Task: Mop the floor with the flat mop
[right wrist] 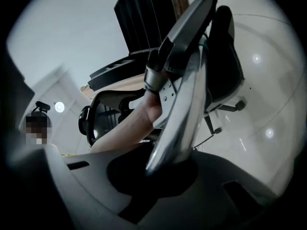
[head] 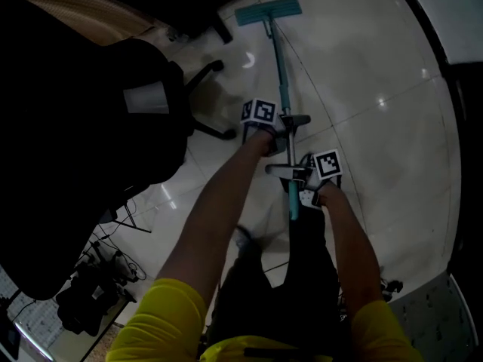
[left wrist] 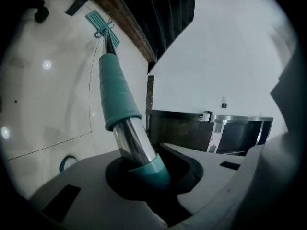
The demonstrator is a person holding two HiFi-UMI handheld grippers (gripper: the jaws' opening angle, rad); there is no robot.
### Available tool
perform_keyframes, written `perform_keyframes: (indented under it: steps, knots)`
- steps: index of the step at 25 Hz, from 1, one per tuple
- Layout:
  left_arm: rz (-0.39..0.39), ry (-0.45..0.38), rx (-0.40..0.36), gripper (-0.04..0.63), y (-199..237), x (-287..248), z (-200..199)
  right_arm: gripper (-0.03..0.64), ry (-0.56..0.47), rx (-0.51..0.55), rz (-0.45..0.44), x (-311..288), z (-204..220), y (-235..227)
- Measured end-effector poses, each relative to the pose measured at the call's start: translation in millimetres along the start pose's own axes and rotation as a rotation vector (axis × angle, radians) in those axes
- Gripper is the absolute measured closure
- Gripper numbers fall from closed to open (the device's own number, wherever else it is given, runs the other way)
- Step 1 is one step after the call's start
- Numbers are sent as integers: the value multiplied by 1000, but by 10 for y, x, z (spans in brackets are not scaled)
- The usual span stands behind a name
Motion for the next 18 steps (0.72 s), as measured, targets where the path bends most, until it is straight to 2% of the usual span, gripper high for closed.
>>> perform_keyframes:
  steps: [2, 4, 5, 8, 10, 11, 12, 14, 16, 18]
  knots:
    - [10, 17, -3, 522, -1, 50, 151, 590, 19, -5, -48, -93, 164, 137]
    - [19, 35, 48, 544, 10, 116, 706, 592, 66, -62, -83, -101, 714, 358]
    - [17, 45, 94, 581, -3, 153, 1100, 592, 87, -112, -81, -71, 1085, 494]
    - [27, 82, 195, 588, -196, 268, 2268, 593, 95, -236, -4, 116, 2116, 925]
    - [108, 73, 289, 586, -366, 278, 2746, 594, 91, -235, 45, 200, 2474, 1086]
    - [160, 60, 341, 581, -416, 257, 2832, 592, 80, -217, 49, 217, 2513, 1099]
    - [179, 55, 372, 581, -418, 236, 2817, 586, 61, -201, 35, 226, 2469, 1070]
    - [145, 77, 382, 578, -364, 167, 2550, 592, 27, -173, 9, 248, 2193, 903]
    - [151, 102, 352, 572, -328, 52, 2005, 594, 15, -115, 26, 267, 1686, 641]
    - [168, 104, 282, 572, -268, -45, 1283, 595, 13, -38, 54, 254, 1030, 349]
Point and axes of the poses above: the fingertips, and each gripper's own axes: x backward along the fingers, y to its left, z out of its underside, the point moved 5 cm from there along x, backward along the fingers, and after that the axes turned 5 degrees about x, right-handed, at the moved point
